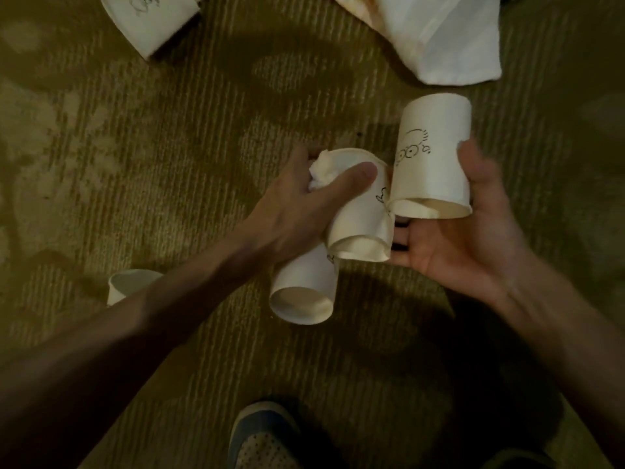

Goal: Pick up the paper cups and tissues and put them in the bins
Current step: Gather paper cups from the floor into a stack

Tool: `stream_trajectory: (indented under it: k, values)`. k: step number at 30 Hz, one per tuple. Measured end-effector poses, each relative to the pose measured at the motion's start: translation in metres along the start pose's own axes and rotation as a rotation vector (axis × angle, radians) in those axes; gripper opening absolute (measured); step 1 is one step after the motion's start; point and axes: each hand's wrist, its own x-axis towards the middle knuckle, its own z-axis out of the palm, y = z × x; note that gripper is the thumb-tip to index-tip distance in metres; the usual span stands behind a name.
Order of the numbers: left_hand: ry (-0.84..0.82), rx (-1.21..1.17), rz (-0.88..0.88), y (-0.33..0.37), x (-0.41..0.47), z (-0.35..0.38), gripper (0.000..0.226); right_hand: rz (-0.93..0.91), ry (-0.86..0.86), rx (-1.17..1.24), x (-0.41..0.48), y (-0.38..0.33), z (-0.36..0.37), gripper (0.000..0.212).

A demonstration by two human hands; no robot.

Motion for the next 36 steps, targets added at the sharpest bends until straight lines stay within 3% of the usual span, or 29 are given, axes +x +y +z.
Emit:
stream_trajectory:
  k: [3,6,10,20,26,31,33,36]
  values:
    - [-0.121,-0.027,0.047,0.021,-0.008,0.008,0.044,-0.004,0.031,0.03,-0.021,-0.004,0.009,0.072]
    - [-0.129,0.0,0.083,0.064,-0.032,0.01,0.025,-0.041,0.1,0.073,-0.065,-0.015,0.041,0.074]
    - [-0.115,0.059,0.157,0.168,-0.1,0.009,0.033,-0.115,0.252,0.058,-0.158,-0.044,0.133,0.075]
    - [-0.433,0.187,0.502,0.56,-0.385,-0.058,0.02,-0.462,0.475,0.107,-0.454,-0.155,0.528,0.069]
    - [-0.678,0.505,0.851,0.742,-0.549,-0.099,0.047,-0.812,0.662,0.043,-0.588,-0.146,0.722,0.063]
    - [-0.847,0.607,1.131,0.813,-0.675,-0.074,0.048,-1.148,0.751,0.027,-0.684,-0.088,0.812,0.069]
    - [-0.898,0.665,1.272,0.814,-0.72,-0.049,0.046,-1.25,0.821,0.063,-0.718,-0.053,0.826,0.064]
    - [-1.009,0.771,1.412,0.793,-0.787,-0.006,0.049,-1.381,0.921,0.216,-0.76,0.012,0.832,0.074]
